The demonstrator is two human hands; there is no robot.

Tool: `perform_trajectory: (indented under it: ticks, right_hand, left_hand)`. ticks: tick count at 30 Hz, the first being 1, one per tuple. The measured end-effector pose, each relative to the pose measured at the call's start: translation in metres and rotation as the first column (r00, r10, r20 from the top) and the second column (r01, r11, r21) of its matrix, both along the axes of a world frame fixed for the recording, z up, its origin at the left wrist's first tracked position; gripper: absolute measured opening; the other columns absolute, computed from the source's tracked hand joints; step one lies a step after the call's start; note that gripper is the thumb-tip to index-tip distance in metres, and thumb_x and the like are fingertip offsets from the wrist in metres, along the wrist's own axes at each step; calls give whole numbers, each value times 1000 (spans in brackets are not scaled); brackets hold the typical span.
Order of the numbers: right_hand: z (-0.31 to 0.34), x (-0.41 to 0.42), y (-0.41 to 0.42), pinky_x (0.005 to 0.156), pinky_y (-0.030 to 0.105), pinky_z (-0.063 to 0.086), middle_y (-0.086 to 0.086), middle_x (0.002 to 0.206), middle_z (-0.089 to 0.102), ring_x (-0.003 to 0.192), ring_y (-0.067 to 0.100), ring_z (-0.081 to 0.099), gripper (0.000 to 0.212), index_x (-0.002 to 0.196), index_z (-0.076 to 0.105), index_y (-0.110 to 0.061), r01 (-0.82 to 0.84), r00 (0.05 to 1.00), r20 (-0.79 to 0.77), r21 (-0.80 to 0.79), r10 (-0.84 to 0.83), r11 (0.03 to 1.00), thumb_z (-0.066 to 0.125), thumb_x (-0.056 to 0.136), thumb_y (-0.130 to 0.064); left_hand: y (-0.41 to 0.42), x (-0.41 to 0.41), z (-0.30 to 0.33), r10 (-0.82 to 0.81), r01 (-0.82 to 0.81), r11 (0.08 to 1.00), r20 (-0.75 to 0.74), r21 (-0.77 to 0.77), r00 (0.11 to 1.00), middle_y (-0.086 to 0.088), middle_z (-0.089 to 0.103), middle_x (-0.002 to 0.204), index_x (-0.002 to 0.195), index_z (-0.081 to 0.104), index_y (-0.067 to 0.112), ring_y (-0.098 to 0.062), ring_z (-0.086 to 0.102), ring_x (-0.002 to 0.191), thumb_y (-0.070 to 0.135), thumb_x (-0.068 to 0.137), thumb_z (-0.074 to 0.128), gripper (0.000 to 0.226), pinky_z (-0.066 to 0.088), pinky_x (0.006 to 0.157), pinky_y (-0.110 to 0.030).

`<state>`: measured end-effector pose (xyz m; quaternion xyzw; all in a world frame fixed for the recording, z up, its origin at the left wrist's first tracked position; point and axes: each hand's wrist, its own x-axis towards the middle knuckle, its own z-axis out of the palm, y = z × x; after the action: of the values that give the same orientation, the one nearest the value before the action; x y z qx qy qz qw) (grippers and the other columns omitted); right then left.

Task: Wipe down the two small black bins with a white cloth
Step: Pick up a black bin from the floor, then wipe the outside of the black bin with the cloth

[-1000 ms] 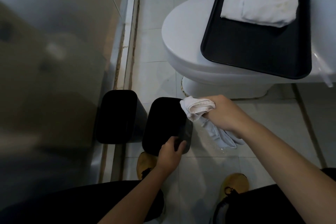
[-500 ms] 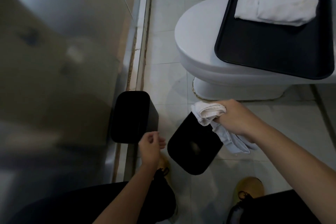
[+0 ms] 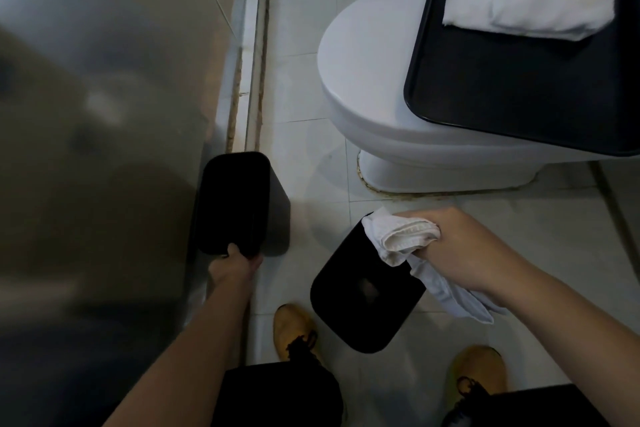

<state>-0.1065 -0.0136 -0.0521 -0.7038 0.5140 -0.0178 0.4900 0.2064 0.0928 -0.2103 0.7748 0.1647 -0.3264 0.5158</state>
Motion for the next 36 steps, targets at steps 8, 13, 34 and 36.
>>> perform_trajectory:
  ticks: [8, 13, 34, 36]
  right_hand:
    - [-2, -2, -5, 71, 29, 54, -14, 81, 74, 77, 9, 69, 49, 92, 69, -50, 12, 1000, 14, 31, -13, 999, 58, 89, -2]
    - [10, 1, -10, 79, 22, 52, -17, 89, 75, 86, -1, 67, 42, 96, 74, -43, 44, 997, 55, 49, -47, 998, 60, 90, -4]
    - [42, -41, -26, 81, 43, 54, 5, 94, 76, 95, 25, 69, 20, 97, 76, -18, 201, 978, 66, -86, -196, 976, 62, 90, -6]
    - [43, -34, -24, 84, 40, 54, -1, 96, 76, 95, 19, 69, 24, 96, 76, -25, 217, 970, 127, -61, -208, 974, 63, 91, -5]
  left_hand:
    - [-73, 21, 10, -208, 172, 958, -143, -229, 968, -31, 45, 139, 146, 26, -4, -42, 52, 123, 29, 106, 36, 53, 47, 96, -40]
    - [-56, -13, 23, -514, 515, 854, 253, 67, 820, -19, 65, 111, 114, 52, 2, -26, 66, 89, 28, 98, 54, 30, 54, 72, -31]
    - [34, -187, 23, -834, 569, -422, -57, 706, -548, -14, 60, 120, 123, 48, 5, -31, 64, 99, 6, 101, 31, 28, 49, 79, -38]
    - [28, -162, 32, -962, 788, -189, 52, 585, -269, -16, 62, 118, 124, 50, 5, -34, 62, 104, 13, 103, 33, 28, 48, 89, -40]
